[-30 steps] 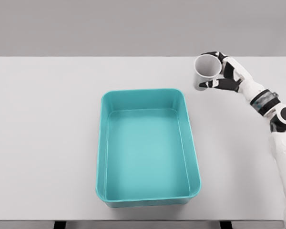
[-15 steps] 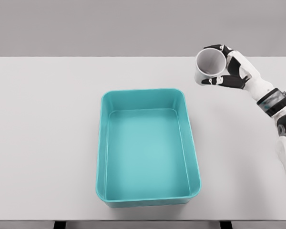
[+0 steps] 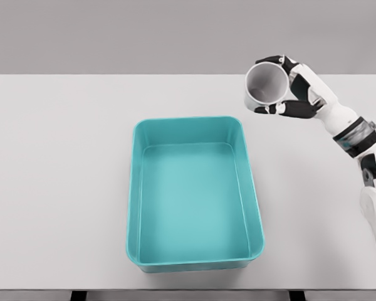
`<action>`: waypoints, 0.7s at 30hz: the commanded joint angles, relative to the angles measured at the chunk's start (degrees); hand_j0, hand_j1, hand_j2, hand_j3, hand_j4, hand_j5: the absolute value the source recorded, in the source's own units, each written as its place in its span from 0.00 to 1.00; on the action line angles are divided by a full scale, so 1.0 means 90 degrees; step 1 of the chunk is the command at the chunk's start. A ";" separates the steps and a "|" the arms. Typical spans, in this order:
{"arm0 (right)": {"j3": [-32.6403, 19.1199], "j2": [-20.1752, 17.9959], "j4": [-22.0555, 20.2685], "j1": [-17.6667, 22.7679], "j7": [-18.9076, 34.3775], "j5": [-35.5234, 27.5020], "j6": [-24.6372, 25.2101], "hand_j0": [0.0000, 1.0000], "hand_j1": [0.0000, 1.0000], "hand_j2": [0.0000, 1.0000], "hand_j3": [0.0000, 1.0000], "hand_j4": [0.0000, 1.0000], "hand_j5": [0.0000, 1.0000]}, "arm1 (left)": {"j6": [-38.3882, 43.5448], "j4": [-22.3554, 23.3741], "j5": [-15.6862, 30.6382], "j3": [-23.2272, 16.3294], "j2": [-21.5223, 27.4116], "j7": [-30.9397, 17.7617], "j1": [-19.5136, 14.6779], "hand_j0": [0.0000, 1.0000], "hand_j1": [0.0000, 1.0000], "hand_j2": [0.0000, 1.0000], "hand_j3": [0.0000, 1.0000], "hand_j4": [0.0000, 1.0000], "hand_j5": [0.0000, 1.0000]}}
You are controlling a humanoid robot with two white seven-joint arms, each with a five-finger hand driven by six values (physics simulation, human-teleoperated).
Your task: Put the paper cup into the basket with your right arm
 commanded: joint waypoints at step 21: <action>0.0956 -0.0051 -0.0922 0.0107 -0.0002 0.0056 -0.0049 0.61 0.61 0.61 0.61 0.61 0.61 | -0.0009 0.0001 0.0001 -0.0001 0.0000 -0.0003 0.0000 1.00 1.00 1.00 1.00 1.00 1.00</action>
